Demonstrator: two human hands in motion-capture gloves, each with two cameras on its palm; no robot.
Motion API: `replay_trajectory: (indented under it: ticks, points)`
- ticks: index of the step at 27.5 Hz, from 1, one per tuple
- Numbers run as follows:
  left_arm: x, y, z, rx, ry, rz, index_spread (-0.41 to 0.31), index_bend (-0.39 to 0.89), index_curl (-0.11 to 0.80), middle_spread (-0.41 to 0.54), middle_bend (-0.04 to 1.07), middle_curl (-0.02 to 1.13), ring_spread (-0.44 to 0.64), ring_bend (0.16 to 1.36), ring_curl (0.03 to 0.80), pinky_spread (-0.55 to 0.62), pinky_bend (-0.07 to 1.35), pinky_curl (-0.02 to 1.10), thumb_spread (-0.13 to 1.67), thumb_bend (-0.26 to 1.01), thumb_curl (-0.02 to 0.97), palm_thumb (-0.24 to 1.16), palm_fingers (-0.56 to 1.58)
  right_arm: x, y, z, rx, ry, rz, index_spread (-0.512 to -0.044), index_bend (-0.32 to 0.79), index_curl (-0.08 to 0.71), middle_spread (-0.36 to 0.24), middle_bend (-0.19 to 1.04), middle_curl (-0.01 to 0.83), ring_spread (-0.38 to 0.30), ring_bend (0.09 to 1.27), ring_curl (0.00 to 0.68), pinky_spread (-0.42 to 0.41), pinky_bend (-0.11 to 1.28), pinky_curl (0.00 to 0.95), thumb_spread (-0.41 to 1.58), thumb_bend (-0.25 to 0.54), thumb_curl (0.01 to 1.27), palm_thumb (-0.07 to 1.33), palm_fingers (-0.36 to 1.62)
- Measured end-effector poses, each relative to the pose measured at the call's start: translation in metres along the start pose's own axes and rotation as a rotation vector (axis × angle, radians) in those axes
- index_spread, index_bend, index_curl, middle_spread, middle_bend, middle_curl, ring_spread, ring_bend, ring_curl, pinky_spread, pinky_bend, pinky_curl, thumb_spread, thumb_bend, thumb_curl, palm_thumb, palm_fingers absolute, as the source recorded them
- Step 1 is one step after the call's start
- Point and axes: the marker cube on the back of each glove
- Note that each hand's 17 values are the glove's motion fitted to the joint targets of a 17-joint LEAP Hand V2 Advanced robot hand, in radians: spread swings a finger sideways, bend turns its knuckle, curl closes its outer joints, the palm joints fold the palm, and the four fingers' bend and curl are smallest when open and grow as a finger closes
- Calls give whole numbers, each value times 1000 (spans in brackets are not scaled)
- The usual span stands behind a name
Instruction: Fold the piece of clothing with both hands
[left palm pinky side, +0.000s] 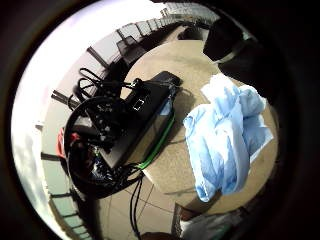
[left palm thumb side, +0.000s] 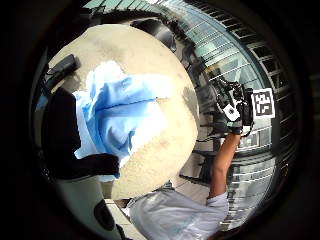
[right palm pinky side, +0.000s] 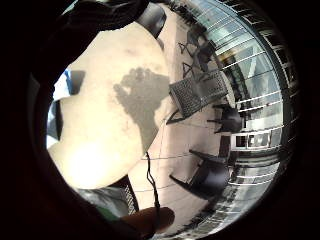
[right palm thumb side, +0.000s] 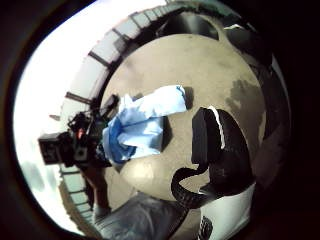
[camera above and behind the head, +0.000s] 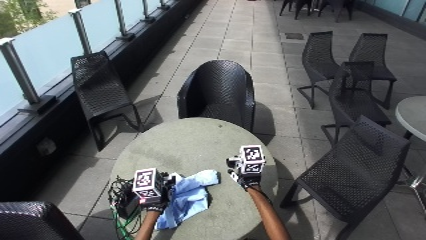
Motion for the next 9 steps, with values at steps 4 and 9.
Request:
replay_trajectory:
  ticks: [4,9]
  points:
    - [7,-1,4,-13,-7,21,-65,127,296,-29,182,355,57,608,348,238,350,408,1560,126,329,590,494,20,9,6,10,-30,48,-340,241,260,-121,252,418,-39,298,307,153,384,328,1210,-12,400,718,471]
    - [8,-2,3,-13,-4,23,-67,132,297,-29,179,355,59,599,345,247,347,408,1559,124,333,589,493,27,14,11,18,-31,71,-345,231,289,-107,213,405,-6,250,294,193,349,318,1249,-14,388,701,449]
